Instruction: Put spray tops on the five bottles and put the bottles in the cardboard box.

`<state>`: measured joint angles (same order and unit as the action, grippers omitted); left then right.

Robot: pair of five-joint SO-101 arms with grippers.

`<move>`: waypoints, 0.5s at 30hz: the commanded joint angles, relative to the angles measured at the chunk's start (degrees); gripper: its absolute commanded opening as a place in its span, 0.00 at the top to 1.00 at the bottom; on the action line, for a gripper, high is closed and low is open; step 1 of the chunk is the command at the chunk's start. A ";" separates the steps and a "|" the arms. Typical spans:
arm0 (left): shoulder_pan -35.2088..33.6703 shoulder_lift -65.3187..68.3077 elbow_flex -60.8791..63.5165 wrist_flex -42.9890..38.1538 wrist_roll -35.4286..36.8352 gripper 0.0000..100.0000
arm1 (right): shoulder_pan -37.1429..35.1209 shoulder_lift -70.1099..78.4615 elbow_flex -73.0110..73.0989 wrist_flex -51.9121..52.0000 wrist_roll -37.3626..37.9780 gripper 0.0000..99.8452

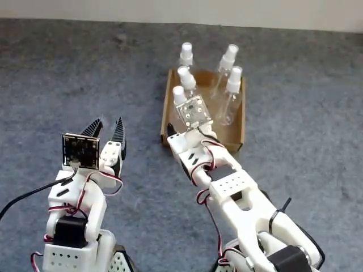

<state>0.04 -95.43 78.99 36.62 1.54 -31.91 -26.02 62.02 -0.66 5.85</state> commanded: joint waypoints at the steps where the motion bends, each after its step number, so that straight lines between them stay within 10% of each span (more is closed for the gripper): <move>1: 0.48 -0.75 -0.31 0.18 0.62 0.91 | -0.22 -2.24 -1.10 0.22 0.62 0.79; 15: 0.57 -0.75 -0.31 0.18 0.62 0.91 | 2.42 -8.92 -1.54 1.27 0.53 0.70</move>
<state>0.04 -95.43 78.99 36.62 1.54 -31.21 -28.92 62.02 -0.40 5.85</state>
